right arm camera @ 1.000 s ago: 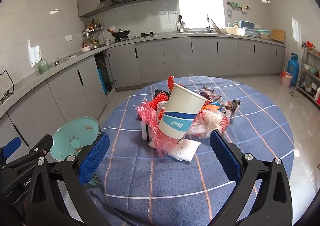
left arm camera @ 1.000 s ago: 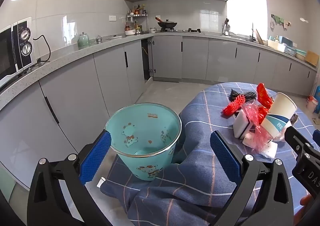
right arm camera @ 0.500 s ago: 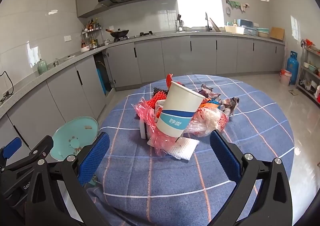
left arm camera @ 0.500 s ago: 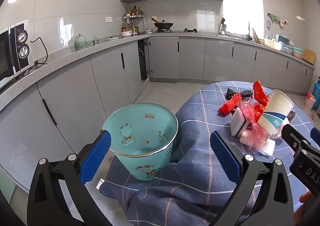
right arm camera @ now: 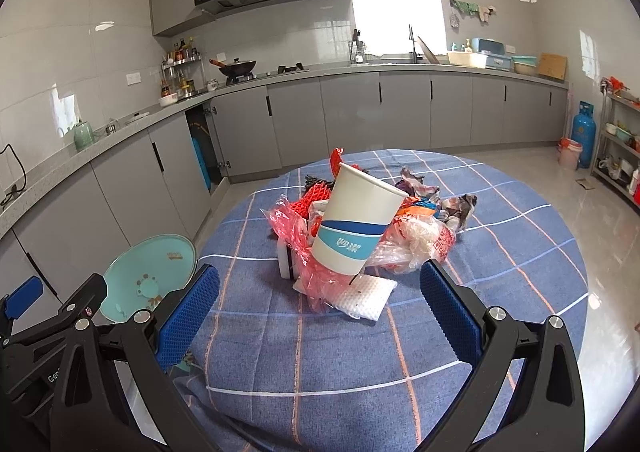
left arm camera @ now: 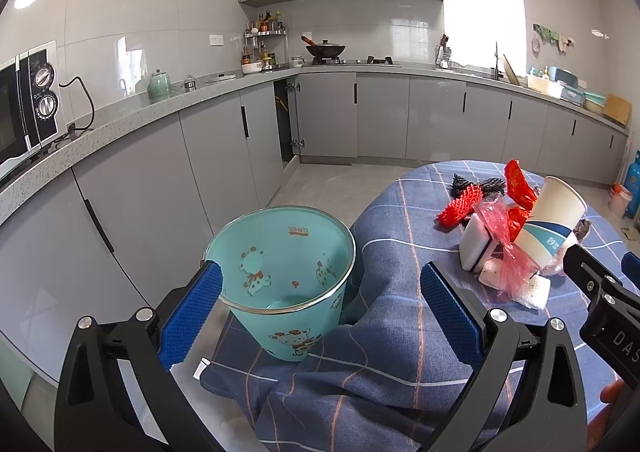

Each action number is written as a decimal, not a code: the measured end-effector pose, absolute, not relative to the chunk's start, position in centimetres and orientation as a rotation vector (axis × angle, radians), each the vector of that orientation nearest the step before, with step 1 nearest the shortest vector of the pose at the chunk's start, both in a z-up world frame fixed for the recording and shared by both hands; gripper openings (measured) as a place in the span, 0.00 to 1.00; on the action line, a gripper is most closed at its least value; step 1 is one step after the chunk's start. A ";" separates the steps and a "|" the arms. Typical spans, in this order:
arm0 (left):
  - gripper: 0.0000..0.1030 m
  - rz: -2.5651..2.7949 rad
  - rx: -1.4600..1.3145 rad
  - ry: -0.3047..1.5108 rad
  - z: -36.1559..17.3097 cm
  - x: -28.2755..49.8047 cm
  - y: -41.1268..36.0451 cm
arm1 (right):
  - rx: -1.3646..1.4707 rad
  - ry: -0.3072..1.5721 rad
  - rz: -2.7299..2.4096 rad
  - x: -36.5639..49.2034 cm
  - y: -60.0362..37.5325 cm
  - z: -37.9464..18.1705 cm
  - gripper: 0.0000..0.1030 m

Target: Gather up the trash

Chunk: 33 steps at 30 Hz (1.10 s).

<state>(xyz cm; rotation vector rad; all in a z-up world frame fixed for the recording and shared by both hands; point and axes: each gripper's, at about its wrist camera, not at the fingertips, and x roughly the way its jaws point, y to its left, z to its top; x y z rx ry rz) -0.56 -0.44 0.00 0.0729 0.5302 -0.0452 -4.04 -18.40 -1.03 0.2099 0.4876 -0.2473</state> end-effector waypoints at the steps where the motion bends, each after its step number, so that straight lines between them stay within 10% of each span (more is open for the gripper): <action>1: 0.95 -0.045 0.072 0.531 0.0 -0.6 -0.4 | 0.209 0.486 -0.247 -4.1 -18.4 -1.0 0.96; 33: 0.95 -0.043 0.068 0.535 -0.3 -0.3 -0.4 | 0.219 0.492 -0.251 -3.9 -18.6 -1.1 0.96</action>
